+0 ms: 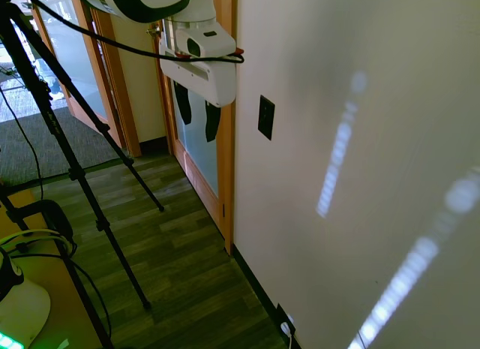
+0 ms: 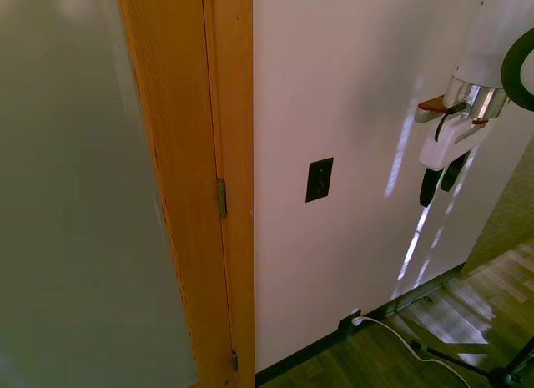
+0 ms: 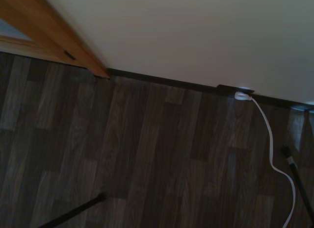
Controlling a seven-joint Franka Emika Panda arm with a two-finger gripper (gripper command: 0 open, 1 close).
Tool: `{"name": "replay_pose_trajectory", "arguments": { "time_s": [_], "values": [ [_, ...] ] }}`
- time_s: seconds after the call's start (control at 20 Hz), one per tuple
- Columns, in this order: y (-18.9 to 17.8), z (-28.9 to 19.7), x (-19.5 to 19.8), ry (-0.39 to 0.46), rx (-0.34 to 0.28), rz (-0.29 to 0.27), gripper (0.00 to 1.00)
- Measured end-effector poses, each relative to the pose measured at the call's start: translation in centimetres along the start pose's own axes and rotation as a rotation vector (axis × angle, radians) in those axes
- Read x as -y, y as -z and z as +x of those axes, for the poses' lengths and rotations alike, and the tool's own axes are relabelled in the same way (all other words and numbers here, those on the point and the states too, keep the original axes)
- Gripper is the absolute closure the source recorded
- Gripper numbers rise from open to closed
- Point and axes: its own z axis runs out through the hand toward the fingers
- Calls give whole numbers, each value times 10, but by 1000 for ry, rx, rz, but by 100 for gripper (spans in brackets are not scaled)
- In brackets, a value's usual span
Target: Turn on the light
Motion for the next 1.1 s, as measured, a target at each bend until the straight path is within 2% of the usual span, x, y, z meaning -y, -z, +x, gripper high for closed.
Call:
{"name": "replay_pose_trajectory", "arguments": {
  "time_s": [0.15, 0.25, 0.4, 0.55, 0.65, 0.85, 1.05, 1.1],
  "values": [
    [-1, 2, 3, -1, -11, 18, 0],
    [-10, 7, 12, -16, -34, 73, 0],
    [-54, 18, 34, -47, -86, 163, 0],
    [-93, 26, 72, -79, -170, 266, 0],
    [-106, 29, 101, -88, -213, 311, 0],
    [-92, 47, 132, -140, -329, 339, 0],
    [-99, 43, 141, -172, -350, 329, 0],
    [-104, 44, 140, -179, -350, 324, 100]
  ]
}}
